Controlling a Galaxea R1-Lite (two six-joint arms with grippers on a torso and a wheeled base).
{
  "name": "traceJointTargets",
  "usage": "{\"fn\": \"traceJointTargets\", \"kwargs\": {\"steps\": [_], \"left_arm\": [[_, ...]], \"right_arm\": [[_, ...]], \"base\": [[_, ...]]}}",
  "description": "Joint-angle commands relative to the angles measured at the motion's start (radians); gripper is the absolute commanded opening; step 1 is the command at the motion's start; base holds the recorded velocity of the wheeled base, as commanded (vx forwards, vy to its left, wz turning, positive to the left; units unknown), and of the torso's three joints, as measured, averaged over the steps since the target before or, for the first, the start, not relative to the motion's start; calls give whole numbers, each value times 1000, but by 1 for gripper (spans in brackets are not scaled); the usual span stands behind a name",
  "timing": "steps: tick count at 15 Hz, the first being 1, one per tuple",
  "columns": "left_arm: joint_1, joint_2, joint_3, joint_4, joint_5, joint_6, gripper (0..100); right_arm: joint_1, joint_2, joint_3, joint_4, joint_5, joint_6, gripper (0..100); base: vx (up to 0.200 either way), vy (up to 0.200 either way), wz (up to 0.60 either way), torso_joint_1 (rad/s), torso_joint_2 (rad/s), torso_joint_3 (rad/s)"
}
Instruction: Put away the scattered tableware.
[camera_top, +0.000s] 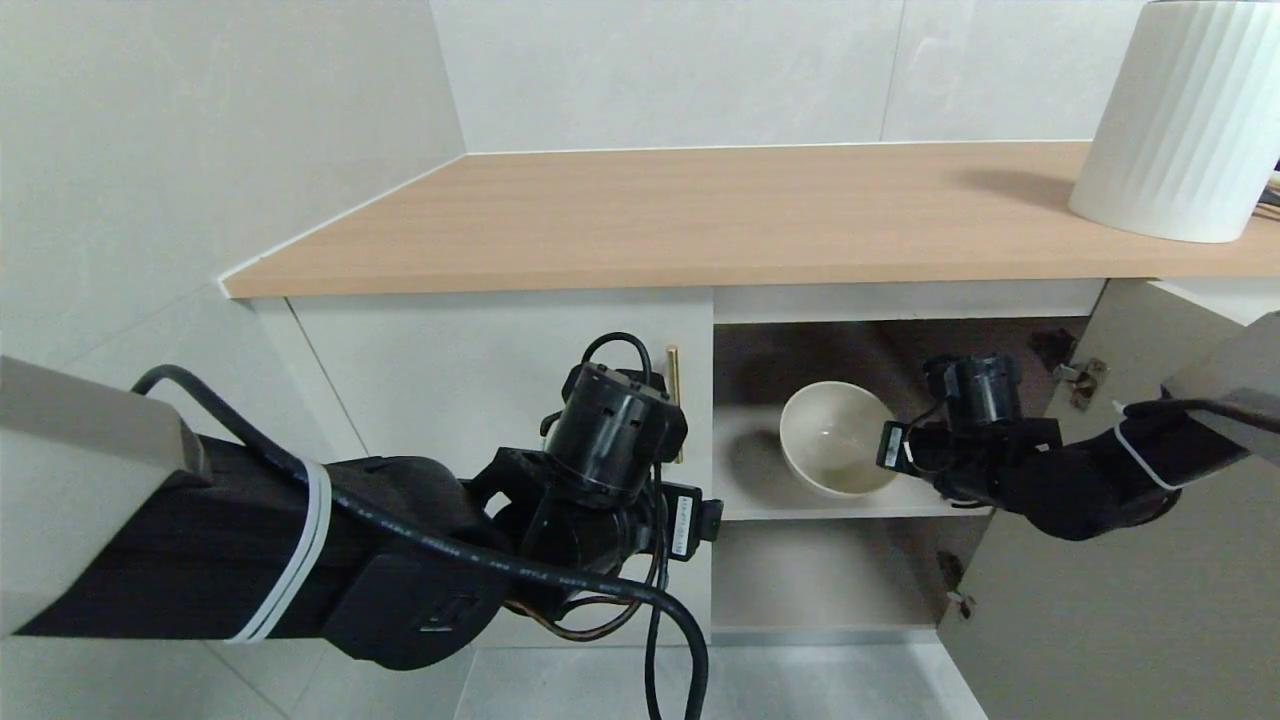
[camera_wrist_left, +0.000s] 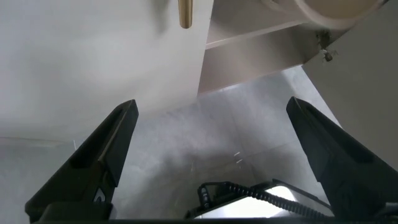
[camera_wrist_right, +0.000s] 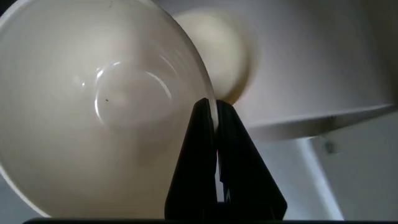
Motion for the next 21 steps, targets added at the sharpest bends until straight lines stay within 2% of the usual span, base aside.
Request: {"fn": "traceJointTargets", "kwargs": {"steps": [1,8,21], "left_arm": [[0,-3,0,-1,1,0,100],[9,-18,0,-1,3,0,100],[11,-15,0,-1,4,0,100]], "right_arm": [[-6,63,-54,1,-27,10,0],[-25,180,-191,9,-144,49,0],[-48,245,-249,6,-142,49,0]], "base": [[0,0,0,0,0,0],[0,0,0,0,0,0],[0,0,0,0,0,0]]}}
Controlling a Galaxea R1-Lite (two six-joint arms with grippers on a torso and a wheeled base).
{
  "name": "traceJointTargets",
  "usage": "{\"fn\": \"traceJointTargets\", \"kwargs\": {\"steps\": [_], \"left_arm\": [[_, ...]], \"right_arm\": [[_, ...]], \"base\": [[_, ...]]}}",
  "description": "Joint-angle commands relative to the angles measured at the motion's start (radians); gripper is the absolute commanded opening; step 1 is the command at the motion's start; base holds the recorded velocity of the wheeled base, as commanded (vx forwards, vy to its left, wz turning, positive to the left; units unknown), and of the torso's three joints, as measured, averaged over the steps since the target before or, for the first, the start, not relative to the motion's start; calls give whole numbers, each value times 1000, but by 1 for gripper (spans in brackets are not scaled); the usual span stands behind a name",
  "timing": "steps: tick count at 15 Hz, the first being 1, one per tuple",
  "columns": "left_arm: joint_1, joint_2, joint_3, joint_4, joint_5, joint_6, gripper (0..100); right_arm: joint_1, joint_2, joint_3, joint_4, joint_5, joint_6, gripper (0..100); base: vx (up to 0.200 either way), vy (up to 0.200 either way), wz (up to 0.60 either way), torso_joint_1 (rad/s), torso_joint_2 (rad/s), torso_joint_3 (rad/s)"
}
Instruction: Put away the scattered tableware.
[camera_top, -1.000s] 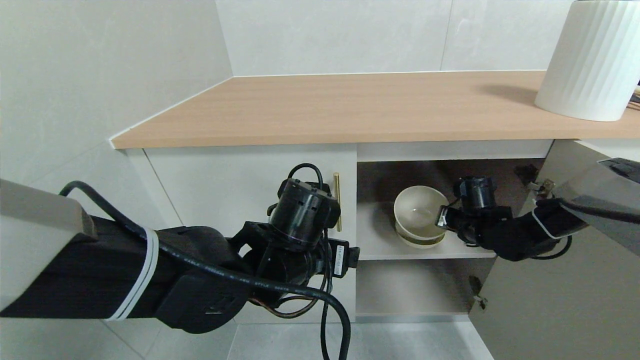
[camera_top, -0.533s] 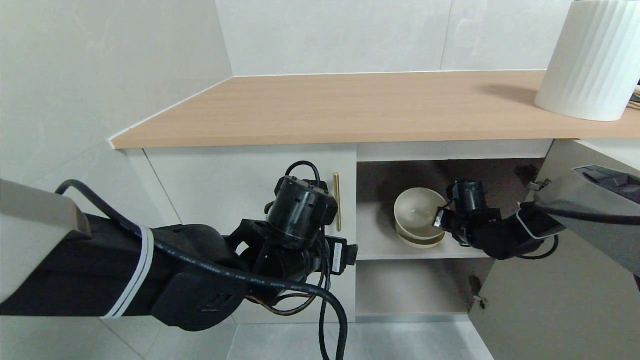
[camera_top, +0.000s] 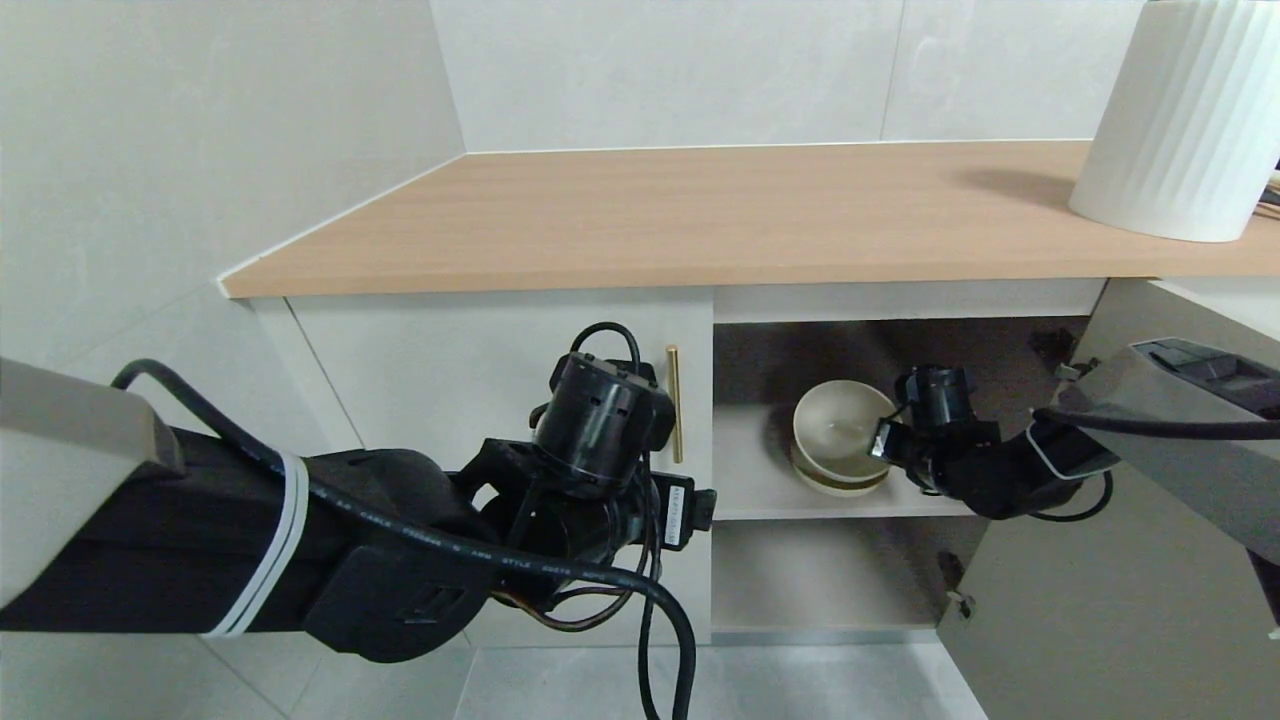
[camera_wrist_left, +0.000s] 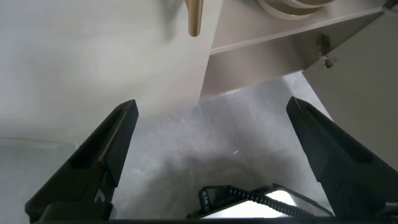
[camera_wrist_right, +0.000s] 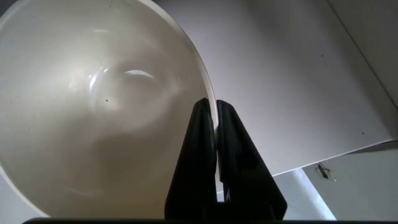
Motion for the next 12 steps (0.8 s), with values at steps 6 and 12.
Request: {"fn": "traceJointTargets", "kwargs": {"steps": [6,12], "left_arm": [[1,4,0,-1,1,-1,100],[1,4,0,-1,1,1,100]], "right_arm": [[1,19,-14,0,5,-2,0],[2,20,-16,0,7,-2,0]], "base": [[0,0,0,0,0,0],[0,0,0,0,0,0]]}}
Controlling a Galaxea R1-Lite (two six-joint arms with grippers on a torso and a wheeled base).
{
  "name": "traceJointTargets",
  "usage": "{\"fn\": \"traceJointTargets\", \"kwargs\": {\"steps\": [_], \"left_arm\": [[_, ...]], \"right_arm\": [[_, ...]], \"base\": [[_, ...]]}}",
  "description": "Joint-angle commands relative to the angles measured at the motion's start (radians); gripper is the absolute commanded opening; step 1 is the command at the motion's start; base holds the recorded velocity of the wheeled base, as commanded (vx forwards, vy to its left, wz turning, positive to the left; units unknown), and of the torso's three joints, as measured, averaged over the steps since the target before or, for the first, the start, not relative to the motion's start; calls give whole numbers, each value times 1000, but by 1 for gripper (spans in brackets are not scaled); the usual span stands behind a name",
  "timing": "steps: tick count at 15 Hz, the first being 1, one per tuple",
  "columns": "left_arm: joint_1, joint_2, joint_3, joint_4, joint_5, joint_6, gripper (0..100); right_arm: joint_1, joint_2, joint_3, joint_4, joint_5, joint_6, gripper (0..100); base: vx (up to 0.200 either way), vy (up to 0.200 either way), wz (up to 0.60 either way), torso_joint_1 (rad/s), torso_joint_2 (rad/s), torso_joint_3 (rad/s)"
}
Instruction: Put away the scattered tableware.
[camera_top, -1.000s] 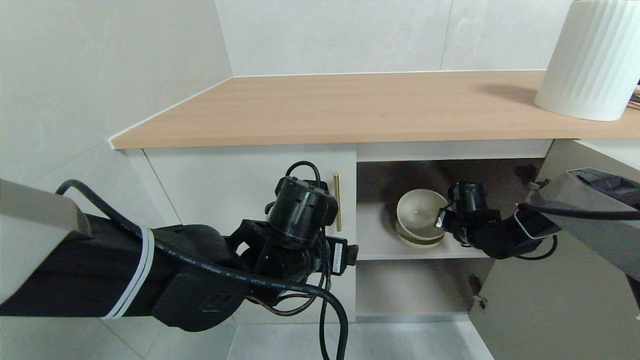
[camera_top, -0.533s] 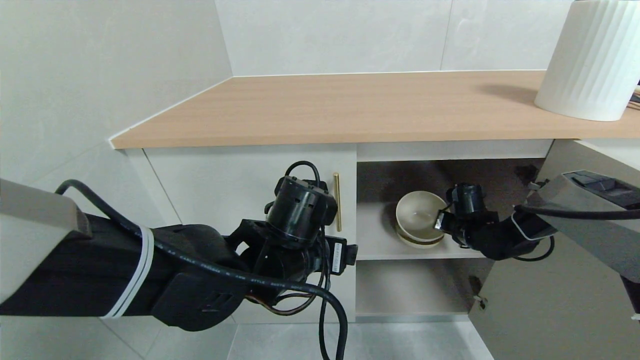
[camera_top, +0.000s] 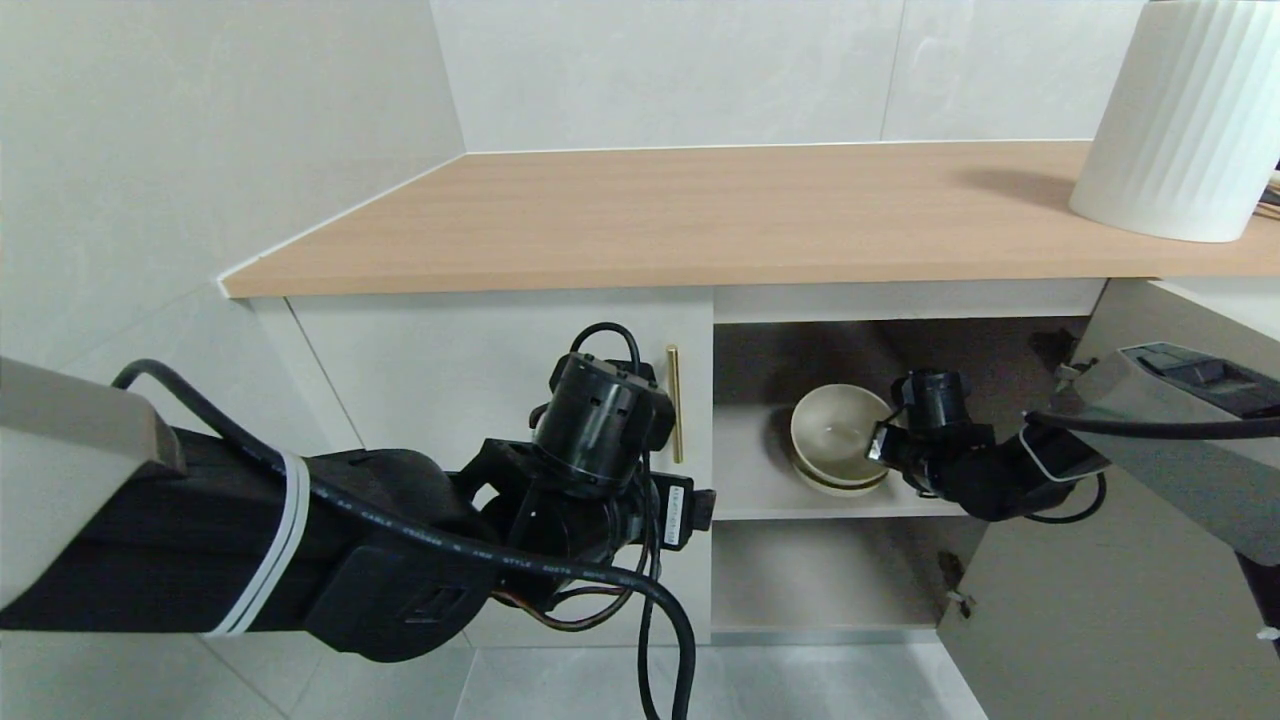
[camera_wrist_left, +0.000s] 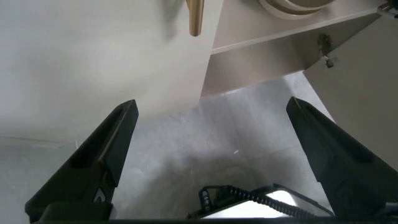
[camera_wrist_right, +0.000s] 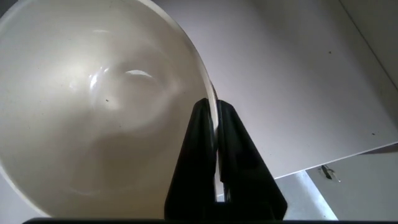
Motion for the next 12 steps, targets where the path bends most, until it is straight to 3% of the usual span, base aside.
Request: {"fn": "traceJointTargets", "kwargs": {"steps": [1,9,12], "left_arm": [[0,3,0,0,-1,0,100],[3,-3,0,0,-1,-2,100],[46,-124,6,-9,7,-19,100]], "right_arm": [[2,0,1,-1,3,0,100],[14,-40,33,4,7,1,100],[36,-224,187,21,103,3,100]], "base": [[0,0,0,0,0,0],[0,0,0,0,0,0],[0,0,0,0,0,0]]}}
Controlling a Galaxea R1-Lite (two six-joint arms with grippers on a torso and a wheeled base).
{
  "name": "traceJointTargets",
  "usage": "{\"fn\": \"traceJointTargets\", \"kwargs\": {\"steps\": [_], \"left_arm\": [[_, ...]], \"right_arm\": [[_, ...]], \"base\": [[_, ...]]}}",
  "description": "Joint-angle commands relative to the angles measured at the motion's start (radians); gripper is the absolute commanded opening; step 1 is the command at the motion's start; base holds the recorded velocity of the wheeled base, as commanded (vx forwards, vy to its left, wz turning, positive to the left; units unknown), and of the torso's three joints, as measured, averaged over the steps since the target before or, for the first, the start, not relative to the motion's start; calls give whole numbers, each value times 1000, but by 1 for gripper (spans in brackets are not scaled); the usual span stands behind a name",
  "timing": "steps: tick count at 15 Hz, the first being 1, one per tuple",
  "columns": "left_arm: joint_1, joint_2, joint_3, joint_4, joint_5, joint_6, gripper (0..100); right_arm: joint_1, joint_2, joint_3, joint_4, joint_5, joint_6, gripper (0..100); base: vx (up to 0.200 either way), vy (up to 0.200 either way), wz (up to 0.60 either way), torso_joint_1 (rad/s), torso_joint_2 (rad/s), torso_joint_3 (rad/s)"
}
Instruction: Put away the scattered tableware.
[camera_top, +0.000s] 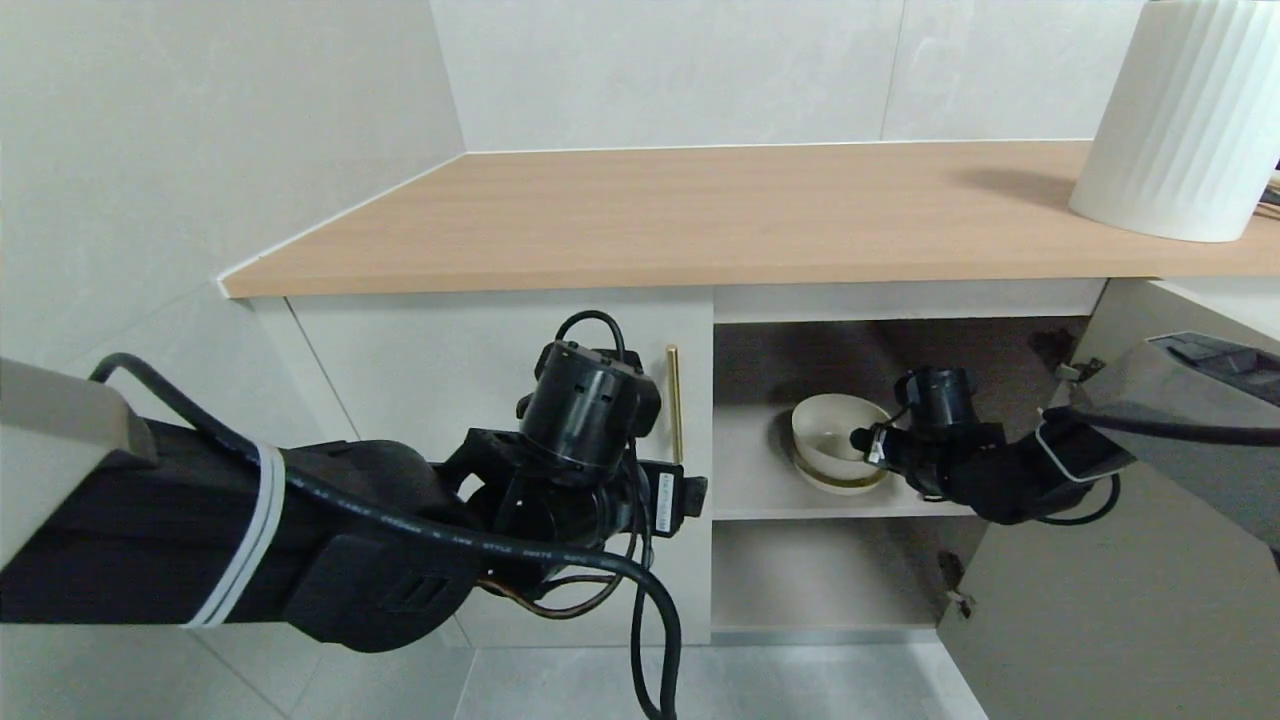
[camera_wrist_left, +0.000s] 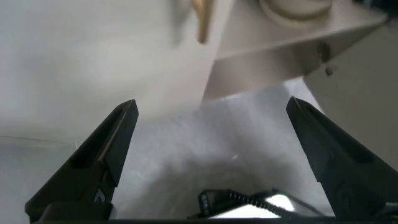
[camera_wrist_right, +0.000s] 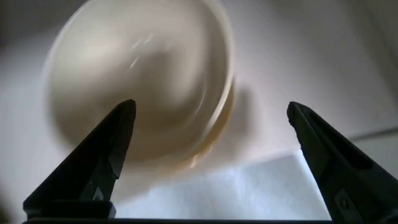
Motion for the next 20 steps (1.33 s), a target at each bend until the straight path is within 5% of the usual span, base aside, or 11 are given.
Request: {"fn": "traceJointTargets", "kwargs": {"steps": [1,9,12,20], "left_arm": [[48,-169,27,-2,1,-4,100],[74,-560,220,219,-25,-4,100],[105,-626,239,240,-108,2,100],[105,-579,219,239,-108,-4,100]], "right_arm": [[25,-230,160,23,109,-2,100],[130,-777,390,511,212,-45,100],[159,-837,402,538,204,-93,100],[214,-846,409,578,182,-99,100]], "base": [[0,0,0,0,0,0],[0,0,0,0,0,0],[0,0,0,0,0,0],[-100,-25,0,-1,2,-1]]}}
